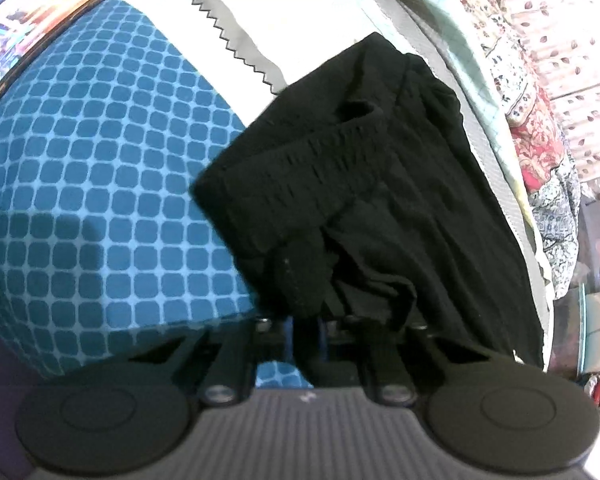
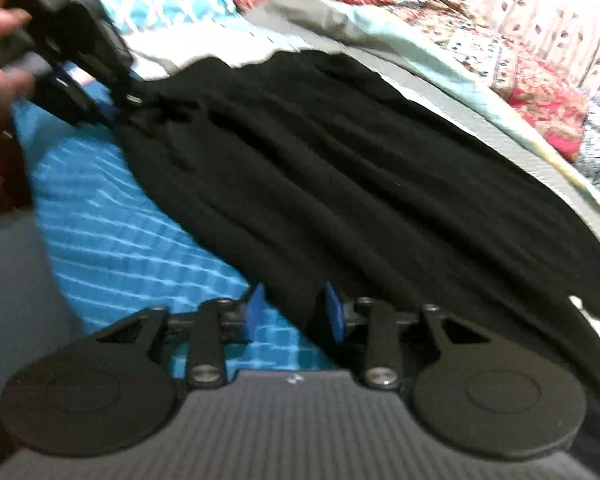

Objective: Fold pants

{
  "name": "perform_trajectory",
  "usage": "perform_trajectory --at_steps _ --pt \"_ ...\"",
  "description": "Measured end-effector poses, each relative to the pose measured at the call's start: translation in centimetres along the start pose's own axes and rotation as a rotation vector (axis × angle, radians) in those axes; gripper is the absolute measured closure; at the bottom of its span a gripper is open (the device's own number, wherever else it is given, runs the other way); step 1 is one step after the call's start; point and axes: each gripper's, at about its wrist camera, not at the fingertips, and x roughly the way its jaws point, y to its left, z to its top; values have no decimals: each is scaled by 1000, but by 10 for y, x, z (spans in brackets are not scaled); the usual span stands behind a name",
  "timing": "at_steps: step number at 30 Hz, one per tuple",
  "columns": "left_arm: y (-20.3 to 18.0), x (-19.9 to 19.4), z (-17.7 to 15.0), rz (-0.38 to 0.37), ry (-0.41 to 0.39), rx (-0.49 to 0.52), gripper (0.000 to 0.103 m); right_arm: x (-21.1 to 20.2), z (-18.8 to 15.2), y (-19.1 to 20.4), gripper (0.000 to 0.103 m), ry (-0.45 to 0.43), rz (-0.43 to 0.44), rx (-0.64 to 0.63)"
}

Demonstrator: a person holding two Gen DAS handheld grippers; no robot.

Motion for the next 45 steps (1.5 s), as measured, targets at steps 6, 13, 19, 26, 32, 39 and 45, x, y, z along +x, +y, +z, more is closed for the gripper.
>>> perform_trajectory --at_steps 6,13,19,26,32,39,45 --pt "2 -36 -12 0 -36 53 95 -36 1 -1 96 -16 117 103" --pt "8 -35 -29 56 -24 114 88 -21 -9 14 84 12 118 124" --pt "-6 -96 -31 -47 -114 232 71 -62 -8 -27 76 -94 150 316" --pt "-91 -97 19 154 -319 629 59 -84 -18 -115 75 -146 40 651" --pt "-196 -5 43 263 -319 1117 42 -85 -21 -193 74 -157 -82 892" --pt "-235 116 72 360 -224 1273 31 -84 -20 -320 67 -175 -288 1102" --pt "-221 161 80 420 -174 1371 32 -43 -49 -443 66 -147 -395 1441"
